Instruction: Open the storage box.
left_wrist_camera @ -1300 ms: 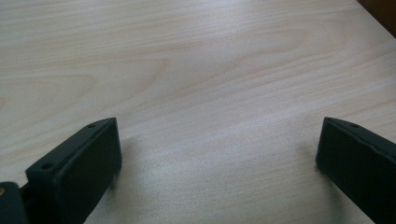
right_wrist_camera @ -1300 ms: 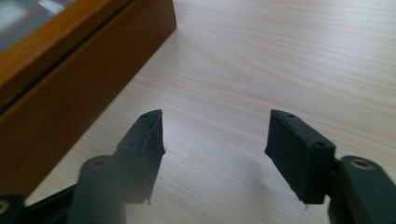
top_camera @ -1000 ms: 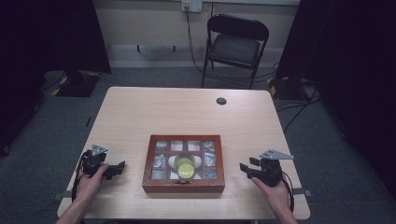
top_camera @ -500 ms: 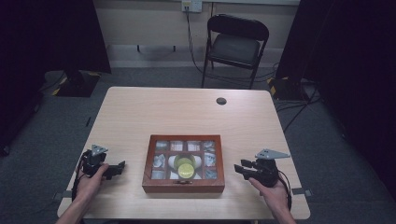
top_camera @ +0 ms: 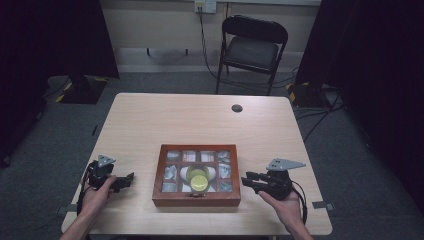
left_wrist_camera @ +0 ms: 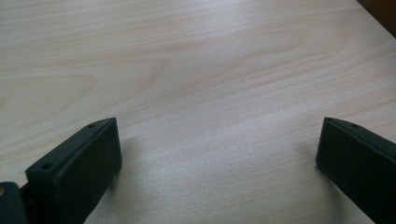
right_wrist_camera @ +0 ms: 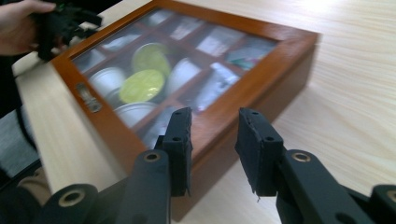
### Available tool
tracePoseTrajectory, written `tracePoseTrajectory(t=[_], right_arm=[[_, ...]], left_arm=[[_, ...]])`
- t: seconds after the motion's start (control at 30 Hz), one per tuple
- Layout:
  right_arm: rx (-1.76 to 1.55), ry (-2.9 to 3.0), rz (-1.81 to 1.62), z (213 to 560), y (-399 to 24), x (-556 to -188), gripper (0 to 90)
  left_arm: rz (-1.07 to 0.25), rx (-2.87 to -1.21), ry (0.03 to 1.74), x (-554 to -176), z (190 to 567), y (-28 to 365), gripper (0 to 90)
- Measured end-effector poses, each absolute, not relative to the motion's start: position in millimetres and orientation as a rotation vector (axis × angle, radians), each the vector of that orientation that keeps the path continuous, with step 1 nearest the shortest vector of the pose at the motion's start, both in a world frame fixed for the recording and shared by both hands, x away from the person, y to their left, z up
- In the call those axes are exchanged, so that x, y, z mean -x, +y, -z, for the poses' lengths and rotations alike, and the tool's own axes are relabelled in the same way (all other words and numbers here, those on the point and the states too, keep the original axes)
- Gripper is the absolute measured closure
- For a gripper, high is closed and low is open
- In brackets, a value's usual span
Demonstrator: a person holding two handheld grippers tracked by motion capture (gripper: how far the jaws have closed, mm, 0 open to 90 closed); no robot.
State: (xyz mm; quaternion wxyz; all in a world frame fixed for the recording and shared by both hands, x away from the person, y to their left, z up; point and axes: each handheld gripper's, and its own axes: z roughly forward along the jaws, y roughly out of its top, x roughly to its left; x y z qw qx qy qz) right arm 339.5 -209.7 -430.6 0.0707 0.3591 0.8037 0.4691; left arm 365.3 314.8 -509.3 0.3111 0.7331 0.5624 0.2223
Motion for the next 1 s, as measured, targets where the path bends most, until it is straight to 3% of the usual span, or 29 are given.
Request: tracePoseTrajectory(t=[0.27, 0.87, 1.0], right_arm=[[-0.998, 2.508, -1.427, 427, -191, -337, 69.0], [-0.902, 2.594, -1.451, 416, -140, -356, 62.7], [-0.848, 2.606, -1.462, 411, -125, -359, 67.1]], left_arm=[[-0.587, -1.936, 1.485, -365, 509, 315, 0.0], [-0.588, -1.935, 1.483, -365, 509, 315, 0.0], [-0.588, -1.935, 1.483, -365, 509, 315, 0.0]])
